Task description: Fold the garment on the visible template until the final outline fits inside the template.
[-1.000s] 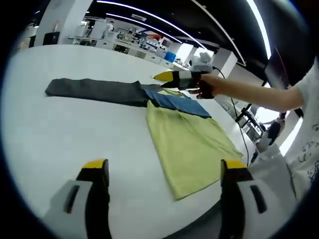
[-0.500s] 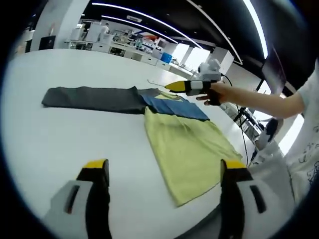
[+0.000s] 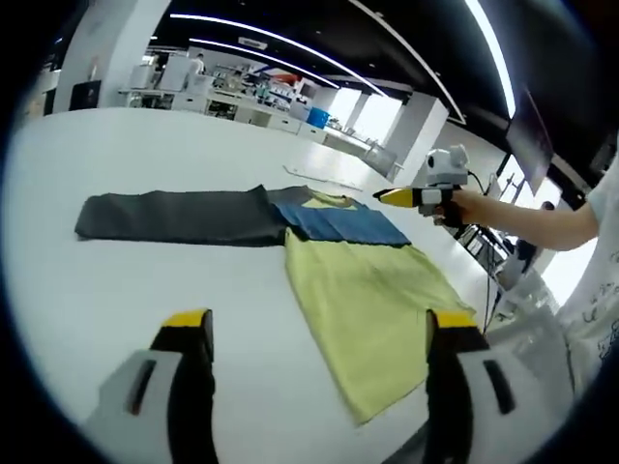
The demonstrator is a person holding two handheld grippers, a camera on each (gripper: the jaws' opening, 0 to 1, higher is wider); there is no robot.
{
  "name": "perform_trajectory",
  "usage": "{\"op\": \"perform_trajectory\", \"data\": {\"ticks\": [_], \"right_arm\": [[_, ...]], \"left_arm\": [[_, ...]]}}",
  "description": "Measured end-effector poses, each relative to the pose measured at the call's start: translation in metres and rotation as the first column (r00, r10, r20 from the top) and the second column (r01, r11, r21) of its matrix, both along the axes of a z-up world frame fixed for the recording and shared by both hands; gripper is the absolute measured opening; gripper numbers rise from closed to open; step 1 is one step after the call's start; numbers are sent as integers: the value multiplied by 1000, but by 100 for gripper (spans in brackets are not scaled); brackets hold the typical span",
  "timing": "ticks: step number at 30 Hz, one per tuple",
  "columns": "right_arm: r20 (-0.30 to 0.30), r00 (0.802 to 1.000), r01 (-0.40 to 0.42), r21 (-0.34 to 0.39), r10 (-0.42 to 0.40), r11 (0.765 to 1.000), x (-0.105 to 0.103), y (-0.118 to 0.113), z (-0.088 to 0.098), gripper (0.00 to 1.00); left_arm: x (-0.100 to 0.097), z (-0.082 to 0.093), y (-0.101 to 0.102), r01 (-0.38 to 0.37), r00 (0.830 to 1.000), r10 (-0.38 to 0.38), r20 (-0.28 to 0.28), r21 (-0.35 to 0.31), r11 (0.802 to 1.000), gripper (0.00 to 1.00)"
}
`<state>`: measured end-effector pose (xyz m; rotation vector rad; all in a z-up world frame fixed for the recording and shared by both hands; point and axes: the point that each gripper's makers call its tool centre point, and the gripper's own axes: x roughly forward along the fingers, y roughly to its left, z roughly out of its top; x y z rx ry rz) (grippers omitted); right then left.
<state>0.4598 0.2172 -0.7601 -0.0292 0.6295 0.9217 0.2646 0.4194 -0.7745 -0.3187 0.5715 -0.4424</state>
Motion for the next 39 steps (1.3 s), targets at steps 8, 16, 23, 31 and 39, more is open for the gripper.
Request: {"op": "perform_trajectory", "data": {"ticks": [8, 16, 23, 31, 39], "right_arm": [[29, 998, 60, 10, -60, 998, -6, -43, 6, 97], [68, 994, 89, -15, -88, 996, -30, -90, 12, 98], [64, 989, 138, -23, -137, 990, -44, -125, 11, 97], [59, 984, 172, -56, -169, 983, -63, -149, 3, 97], [44, 978, 206, -50, -204, 977, -71, -166, 0, 97]], "left_arm": [[7, 2, -1, 14, 1000, -14, 9, 12, 1000, 87], [12, 1, 10, 0, 1000, 0, 8, 20, 1000, 87], [19, 2, 20, -17, 1000, 17, 15, 20, 1000, 86], [31, 2, 39, -36, 999, 35, 20, 26, 999, 86], [44, -3, 69, -88, 996, 88, 5, 54, 995, 84]]}}
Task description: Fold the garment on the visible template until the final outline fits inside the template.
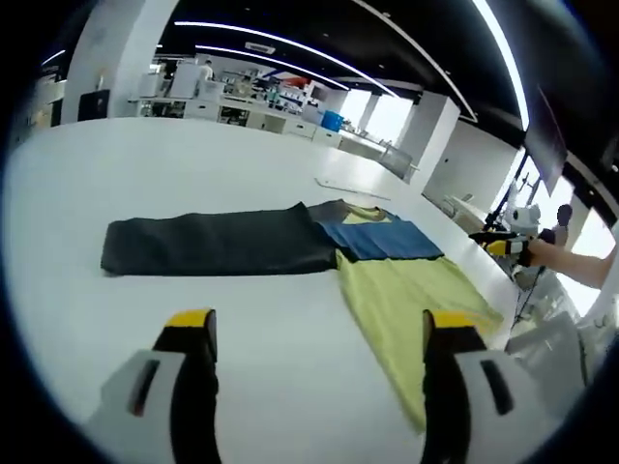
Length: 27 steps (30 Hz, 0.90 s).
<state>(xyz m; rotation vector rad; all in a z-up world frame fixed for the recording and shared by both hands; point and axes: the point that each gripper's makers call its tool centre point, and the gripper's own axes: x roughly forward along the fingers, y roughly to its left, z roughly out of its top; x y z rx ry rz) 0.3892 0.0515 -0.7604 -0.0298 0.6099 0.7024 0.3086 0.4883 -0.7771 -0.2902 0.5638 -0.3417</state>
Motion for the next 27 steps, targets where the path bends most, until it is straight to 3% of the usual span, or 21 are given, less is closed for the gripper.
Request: {"op": "perform_trajectory", "data": {"ticks": [4, 12, 18, 24, 27], "right_arm": [[-7, 1000, 13, -6, -13, 1000, -1, -6, -3, 97], [-16, 999, 38, -8, -38, 999, -1, -16, -6, 96], [-20, 999, 41, -15, -41, 999, -5, -20, -7, 96], [-34, 998, 52, -21, -53, 998, -10, -29, -8, 96], [-44, 998, 53, -26, -54, 998, -13, -31, -9, 96]], "left_arm": [[14, 1, 23, -54, 998, 54, 10, -15, 998, 83], [37, -5, 72, -183, 983, 183, -7, 26, 983, 79], [45, -14, 99, -232, 972, 234, -21, 70, 970, 76], [51, -30, 130, -305, 947, 313, -68, 116, 945, 73], [51, -37, 148, -395, 910, 404, -89, 108, 912, 66]]}}
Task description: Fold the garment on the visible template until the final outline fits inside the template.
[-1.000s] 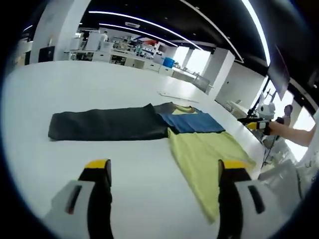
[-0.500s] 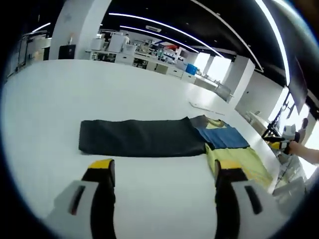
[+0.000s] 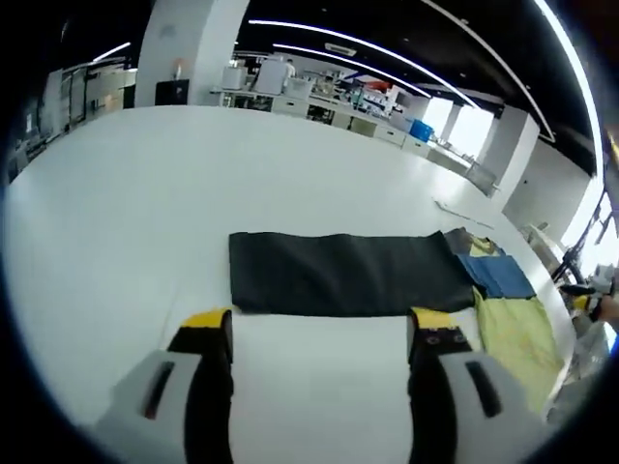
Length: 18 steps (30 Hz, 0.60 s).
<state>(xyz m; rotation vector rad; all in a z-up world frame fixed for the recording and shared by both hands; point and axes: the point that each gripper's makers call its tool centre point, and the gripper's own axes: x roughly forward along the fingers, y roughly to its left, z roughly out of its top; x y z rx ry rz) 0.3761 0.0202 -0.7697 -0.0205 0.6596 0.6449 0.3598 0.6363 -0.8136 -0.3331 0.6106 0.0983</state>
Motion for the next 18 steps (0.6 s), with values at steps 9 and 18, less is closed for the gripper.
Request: {"op": "perform_trajectory", "data": {"ticks": [9, 18], "right_arm": [[-18, 1000, 13, -19, -14, 1000, -6, -9, -4, 95], [-27, 999, 17, -37, -18, 999, -8, -14, -7, 94]], "left_arm": [[-1, -9, 6, -90, 996, 90, 2, -39, 995, 49], [5, -14, 13, -150, 988, 151, 13, -62, 987, 34]]}}
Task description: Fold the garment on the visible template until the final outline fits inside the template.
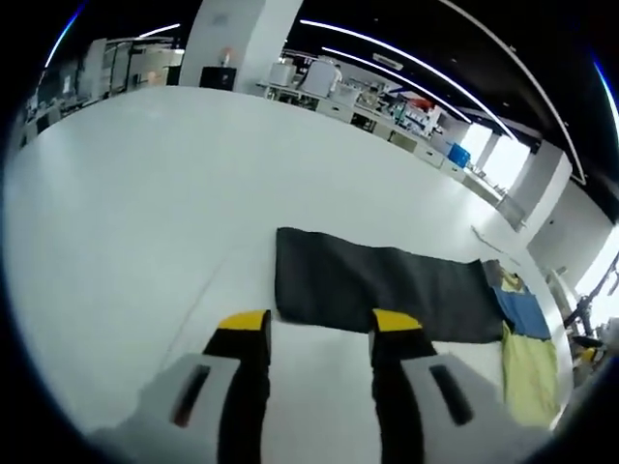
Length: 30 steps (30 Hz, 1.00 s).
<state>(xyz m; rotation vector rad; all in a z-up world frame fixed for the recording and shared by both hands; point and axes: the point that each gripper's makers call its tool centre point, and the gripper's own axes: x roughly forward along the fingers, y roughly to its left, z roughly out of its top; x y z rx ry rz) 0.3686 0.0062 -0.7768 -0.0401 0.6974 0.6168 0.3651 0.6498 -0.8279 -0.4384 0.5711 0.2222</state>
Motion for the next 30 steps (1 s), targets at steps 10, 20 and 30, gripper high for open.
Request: {"op": "perform_trajectory", "data": {"ticks": [10, 20, 30], "right_arm": [[-17, 1000, 6, -13, -7, 1000, -6, -5, -6, 94], [-25, 1000, 15, -20, -16, 1000, -11, -7, -9, 93], [-24, 1000, 9, -5, -9, 1000, -11, -2, -10, 92]], "left_arm": [[4, -8, 17, -154, 987, 158, 39, -90, 984, 6], [-4, -7, 16, -233, 964, 252, 84, -193, 953, 0], [-15, 12, 18, -207, 965, 232, 125, -182, 961, 0]]}}
